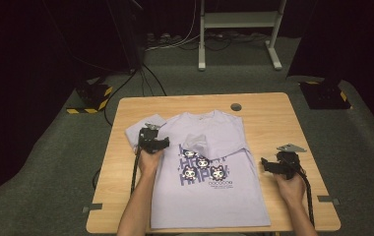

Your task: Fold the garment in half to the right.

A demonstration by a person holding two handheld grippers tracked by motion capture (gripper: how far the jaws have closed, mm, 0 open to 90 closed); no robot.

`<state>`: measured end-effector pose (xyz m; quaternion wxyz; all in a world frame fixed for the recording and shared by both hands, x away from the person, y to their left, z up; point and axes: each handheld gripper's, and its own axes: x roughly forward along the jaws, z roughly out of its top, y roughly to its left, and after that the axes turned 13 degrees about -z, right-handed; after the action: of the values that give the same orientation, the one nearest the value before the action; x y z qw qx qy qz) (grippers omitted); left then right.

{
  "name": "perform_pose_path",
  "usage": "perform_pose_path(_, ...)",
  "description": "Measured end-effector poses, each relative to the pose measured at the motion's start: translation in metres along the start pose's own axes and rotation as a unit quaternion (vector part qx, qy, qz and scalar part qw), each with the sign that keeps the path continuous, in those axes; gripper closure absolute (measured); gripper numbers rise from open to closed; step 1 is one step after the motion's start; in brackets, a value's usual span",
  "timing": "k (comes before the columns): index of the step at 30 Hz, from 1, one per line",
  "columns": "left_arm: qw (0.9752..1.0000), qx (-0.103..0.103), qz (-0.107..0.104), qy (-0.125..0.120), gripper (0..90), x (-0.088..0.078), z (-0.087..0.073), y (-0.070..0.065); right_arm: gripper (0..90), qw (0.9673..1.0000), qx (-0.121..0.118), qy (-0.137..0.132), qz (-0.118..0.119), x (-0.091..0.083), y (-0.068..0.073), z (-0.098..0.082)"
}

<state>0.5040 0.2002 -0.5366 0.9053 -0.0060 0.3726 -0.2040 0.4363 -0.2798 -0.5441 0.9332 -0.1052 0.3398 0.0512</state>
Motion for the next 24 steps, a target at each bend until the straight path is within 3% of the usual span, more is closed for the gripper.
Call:
perform_pose_path(3, 0.9999, 0.009, 0.003, -0.008, 36.1, 0.0, -0.002, -0.004, 15.0, 1.0, 0.0, 0.0, 0.0, 0.0, 0.0, 0.0)
perform_pose_path(14, 0.9995, 0.022, -0.005, -0.022, 36.7, -0.003, -0.012, -0.013, 15.0, 1.0, 0.0, 0.0, -0.001, 0.0, 0.0, 0.0)
perform_pose_path(20, 0.9992, 0.032, -0.021, -0.015, 35.5, -0.006, -0.015, -0.019, 15.0, 1.0, 0.001, 0.0, -0.001, 0.0, 0.0, 0.0)
perform_pose_path(24, 0.9991, 0.035, -0.024, 0.001, 29.2, -0.008, -0.012, -0.016, 15.0, 1.0, 0.001, 0.0, -0.001, 0.0, 0.0, 0.0)
